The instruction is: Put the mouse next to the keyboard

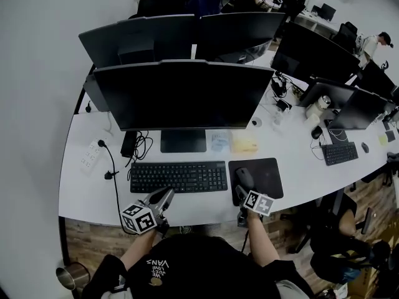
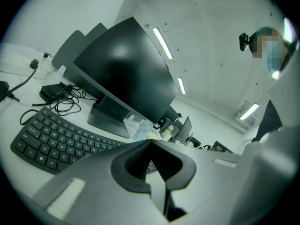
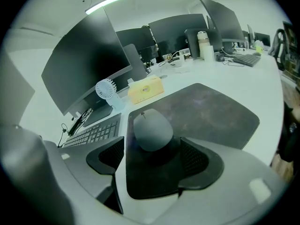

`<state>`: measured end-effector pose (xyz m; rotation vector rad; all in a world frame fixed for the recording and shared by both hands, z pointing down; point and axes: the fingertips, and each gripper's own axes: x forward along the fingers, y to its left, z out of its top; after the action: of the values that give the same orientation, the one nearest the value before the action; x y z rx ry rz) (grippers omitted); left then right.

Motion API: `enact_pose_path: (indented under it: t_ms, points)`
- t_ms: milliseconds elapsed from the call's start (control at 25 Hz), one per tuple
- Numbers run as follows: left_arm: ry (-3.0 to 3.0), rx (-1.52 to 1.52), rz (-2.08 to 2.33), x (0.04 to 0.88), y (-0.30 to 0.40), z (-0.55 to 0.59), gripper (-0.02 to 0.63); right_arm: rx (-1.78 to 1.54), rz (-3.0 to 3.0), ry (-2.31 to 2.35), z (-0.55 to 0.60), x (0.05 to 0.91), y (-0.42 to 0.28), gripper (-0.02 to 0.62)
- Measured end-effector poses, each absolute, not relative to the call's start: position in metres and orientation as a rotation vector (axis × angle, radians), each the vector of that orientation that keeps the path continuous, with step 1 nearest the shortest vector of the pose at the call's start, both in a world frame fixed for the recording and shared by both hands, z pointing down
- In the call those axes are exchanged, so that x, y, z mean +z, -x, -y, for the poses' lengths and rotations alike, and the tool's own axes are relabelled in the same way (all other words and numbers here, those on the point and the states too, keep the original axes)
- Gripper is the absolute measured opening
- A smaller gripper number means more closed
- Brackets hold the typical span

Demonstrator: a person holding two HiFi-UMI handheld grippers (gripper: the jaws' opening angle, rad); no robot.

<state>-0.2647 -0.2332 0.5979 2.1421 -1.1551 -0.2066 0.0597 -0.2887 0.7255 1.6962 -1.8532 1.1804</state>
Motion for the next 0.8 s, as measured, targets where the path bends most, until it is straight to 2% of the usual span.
enact_pose_path:
  t_ms: [240,520,640,800]
  points:
    - [-2.14,-0.204,1.182,0.59,0.242,0.211,0.002,1.209,1.972,-1.625,0.278,0.715,-0.059,0.373]
    - [-2.13,-0.219,1.205,0.588,0.208,0.185,0.002,1.07,2.183,-1.504,0.245,0.669,-0.051,0.369]
    - [-2.141,-0.229,1.199,0.583,0.19,0.172,0.002,1.011,2.262,-1.463,0.228,0.648,-0.048,0.33]
    - [-2.141,-0.247,1.219,0.578,0.17,0.15,0.002,0.918,2.349,-1.429,0.207,0.621,-0.048,0.239]
